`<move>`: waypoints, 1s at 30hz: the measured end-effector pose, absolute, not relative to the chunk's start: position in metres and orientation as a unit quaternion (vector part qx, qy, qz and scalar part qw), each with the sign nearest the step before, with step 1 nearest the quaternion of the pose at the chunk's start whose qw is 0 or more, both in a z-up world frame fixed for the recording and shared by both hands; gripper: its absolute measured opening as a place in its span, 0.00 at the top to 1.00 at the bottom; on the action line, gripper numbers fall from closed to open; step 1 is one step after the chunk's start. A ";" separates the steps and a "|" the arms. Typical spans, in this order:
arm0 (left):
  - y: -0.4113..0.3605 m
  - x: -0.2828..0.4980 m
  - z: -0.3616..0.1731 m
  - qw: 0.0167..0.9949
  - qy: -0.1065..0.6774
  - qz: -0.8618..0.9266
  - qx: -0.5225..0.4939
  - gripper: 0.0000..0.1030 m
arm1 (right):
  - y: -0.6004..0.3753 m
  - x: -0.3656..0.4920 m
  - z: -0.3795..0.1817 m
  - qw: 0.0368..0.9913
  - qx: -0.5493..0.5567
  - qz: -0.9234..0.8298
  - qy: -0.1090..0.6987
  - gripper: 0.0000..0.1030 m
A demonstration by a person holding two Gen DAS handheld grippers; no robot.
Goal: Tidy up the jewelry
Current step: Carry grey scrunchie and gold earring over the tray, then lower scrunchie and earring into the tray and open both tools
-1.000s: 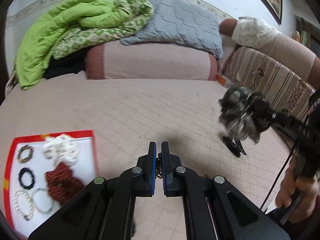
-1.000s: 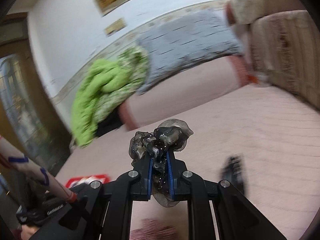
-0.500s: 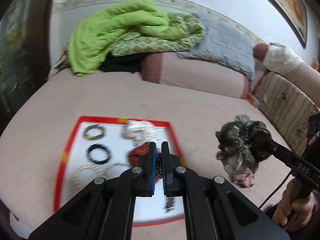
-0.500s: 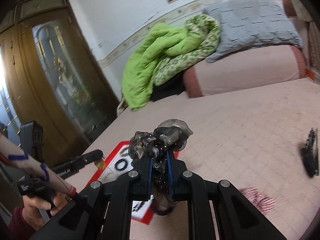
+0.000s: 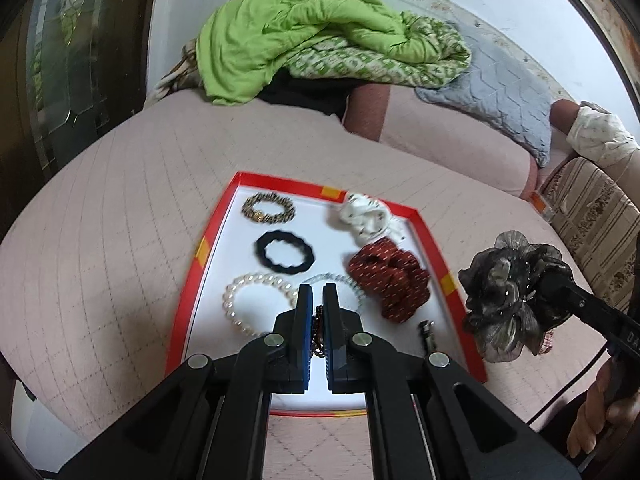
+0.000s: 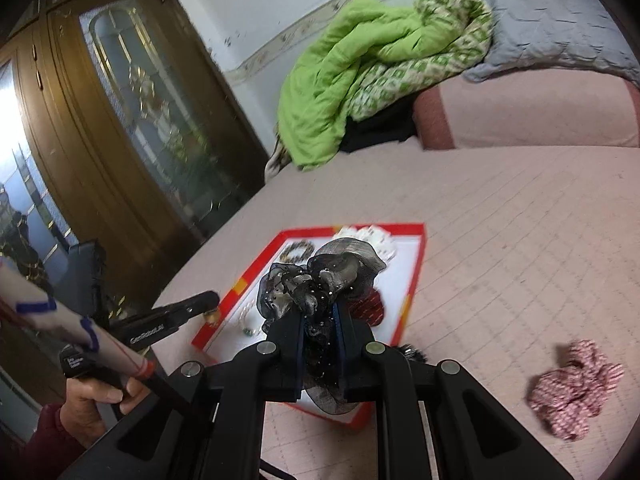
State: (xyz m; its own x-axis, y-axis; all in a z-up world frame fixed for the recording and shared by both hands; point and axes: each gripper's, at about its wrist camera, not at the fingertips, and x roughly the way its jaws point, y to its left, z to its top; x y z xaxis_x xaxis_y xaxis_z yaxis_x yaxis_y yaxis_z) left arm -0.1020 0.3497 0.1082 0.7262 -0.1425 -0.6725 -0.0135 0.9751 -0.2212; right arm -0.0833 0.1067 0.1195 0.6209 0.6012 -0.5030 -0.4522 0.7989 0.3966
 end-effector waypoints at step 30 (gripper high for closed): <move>0.375 -0.084 0.078 0.889 0.438 0.028 -0.128 0.95 | 0.178 -0.055 0.051 0.828 0.085 0.330 0.445 0.68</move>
